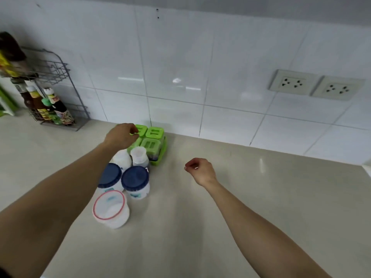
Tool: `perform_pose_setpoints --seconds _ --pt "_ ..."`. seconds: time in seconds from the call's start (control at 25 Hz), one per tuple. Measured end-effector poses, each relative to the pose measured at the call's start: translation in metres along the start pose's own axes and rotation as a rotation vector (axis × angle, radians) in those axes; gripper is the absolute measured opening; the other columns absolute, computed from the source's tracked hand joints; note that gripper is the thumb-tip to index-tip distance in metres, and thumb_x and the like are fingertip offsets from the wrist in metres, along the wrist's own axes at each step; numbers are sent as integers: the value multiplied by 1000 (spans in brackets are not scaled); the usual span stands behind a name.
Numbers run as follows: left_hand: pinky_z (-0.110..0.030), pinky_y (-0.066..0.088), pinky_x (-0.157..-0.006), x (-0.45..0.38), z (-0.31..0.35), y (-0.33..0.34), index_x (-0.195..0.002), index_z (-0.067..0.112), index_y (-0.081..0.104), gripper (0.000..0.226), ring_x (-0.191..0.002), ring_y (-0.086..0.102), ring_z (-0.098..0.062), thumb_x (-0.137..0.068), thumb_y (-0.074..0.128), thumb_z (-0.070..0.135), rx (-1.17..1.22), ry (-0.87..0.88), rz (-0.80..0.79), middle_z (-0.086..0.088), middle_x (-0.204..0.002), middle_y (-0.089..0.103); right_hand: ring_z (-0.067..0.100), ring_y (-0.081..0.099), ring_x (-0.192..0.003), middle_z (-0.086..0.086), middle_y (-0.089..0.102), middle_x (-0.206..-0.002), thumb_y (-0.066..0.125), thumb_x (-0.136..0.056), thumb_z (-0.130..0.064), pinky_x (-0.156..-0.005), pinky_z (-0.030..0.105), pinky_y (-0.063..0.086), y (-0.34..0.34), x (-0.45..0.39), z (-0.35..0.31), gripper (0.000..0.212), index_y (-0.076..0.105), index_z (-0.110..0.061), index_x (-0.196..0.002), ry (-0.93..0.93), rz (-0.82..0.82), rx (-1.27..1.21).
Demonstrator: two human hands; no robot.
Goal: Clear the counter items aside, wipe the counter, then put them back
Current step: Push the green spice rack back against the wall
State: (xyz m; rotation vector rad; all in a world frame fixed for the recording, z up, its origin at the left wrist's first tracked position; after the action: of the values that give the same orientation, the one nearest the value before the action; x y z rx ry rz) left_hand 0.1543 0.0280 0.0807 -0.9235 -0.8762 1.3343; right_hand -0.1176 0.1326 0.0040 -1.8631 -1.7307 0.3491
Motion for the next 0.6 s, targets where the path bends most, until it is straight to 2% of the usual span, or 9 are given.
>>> perform_pose_setpoints --seconds 0.16,0.24,0.36,0.44,0.6 --pt "-38 49 -90 -49 -56 -4 -110 10 67 26 -106 61 -32 -88 61 24 139 -182 -40 -13 -114 68 21 65 -73 9 73 -89 63 -82 -12 -77 35 56 34 -47 -21 12 74 -11 -87 142 -40 -170" --pt "-39 51 -88 -72 -78 1 -110 4 68 26 -102 63 -34 -88 61 17 213 -263 -94 -18 -111 68 21 61 -66 12 70 -83 59 -84 -6 -71 33 56 48 -71 -27 14 72 -5 -87 222 -49 -260" --pt "-34 51 -67 -98 -100 14 -114 -4 62 27 -78 62 -30 -91 55 8 337 -419 -239 -19 -101 65 19 56 -58 10 64 -74 58 -88 -4 -62 27 54 68 -106 -35 10 67 -3 -90 324 -55 -374" --pt "-34 51 -64 -102 -107 25 -118 -7 57 28 -68 59 -25 -93 51 5 394 -495 -362 -19 -102 63 19 55 -57 9 61 -71 58 -90 -4 -60 26 54 79 -120 -39 6 64 -3 -91 389 -44 -448" --pt "-32 57 -68 -108 -120 45 -118 -5 60 30 -84 67 -27 -90 51 -4 460 -522 -560 -20 -116 66 21 56 -59 10 59 -72 54 -91 -1 -58 29 53 102 -143 -46 15 55 -9 -79 486 -57 -551"
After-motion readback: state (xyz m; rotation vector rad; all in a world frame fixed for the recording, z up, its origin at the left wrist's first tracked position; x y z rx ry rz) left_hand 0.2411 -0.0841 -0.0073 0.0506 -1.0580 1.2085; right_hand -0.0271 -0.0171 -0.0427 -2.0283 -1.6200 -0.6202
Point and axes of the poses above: each hand's wrist, its own x-axis away from the middle knuckle, its own y-axis out of the palm, z = x × y, the point moved 2 cm from there along -x, towards the middle knuckle
